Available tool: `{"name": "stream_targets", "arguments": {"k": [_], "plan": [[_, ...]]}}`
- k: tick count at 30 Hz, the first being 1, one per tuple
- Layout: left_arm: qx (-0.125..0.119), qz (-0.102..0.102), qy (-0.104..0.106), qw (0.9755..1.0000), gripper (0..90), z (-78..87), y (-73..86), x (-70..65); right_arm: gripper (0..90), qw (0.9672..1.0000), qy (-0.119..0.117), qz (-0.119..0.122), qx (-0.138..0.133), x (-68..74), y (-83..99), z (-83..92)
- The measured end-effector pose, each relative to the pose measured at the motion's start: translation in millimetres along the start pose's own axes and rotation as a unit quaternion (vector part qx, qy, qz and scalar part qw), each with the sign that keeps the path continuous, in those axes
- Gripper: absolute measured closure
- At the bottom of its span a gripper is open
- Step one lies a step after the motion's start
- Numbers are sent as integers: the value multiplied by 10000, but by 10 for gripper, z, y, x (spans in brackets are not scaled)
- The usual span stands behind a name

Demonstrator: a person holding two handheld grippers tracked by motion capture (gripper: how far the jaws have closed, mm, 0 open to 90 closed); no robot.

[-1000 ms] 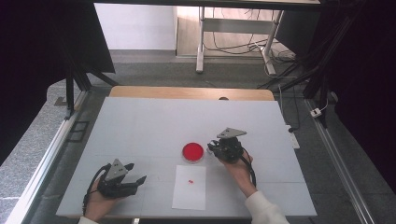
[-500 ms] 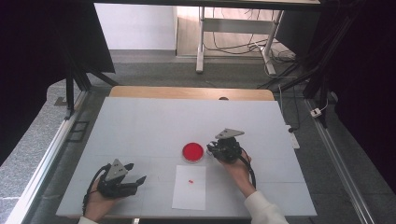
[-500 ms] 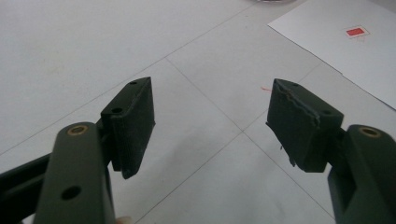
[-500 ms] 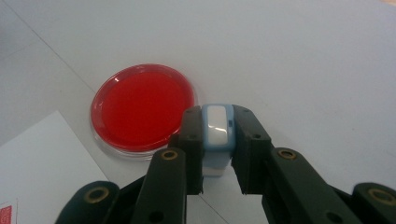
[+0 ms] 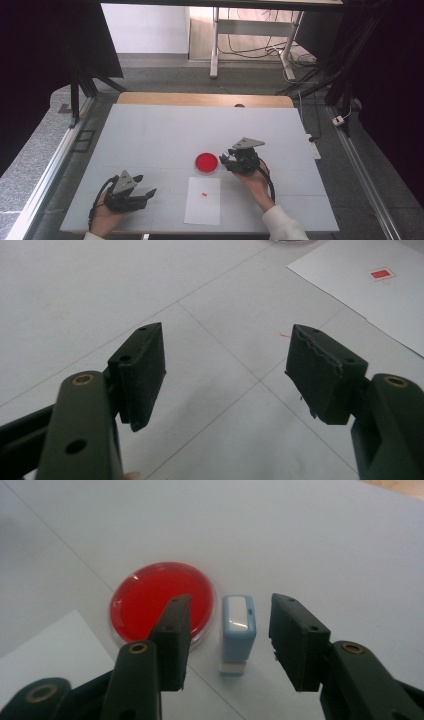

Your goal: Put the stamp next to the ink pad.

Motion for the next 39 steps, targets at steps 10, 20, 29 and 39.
{"name": "stream_targets", "arguments": {"k": [10,20,29,39], "plan": [[-14,36,24,10000,316,7,-10,16,435,9992,-108,183,-333,36,194,365],[-31,29,72,10000,315,22,-12,21,431,9987,39,317,-398,3,551,745],[-30,13,76,10000,314,23,-17,12,432,9990,165,180,-365,-104,905,1051],[-31,10,59,10000,313,16,-18,4,436,9985,309,114,-434,-205,1026,1192]]}}
Point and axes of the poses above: each handheld gripper's, and its own axes: z roughly backward along the jaws, y roughly out of its underside, x roughly to its left, the point moved 5 cm from there along -z, roughly forward along the jaws, and after that the axes turned 11 degrees about z, right-handed, at the moved point
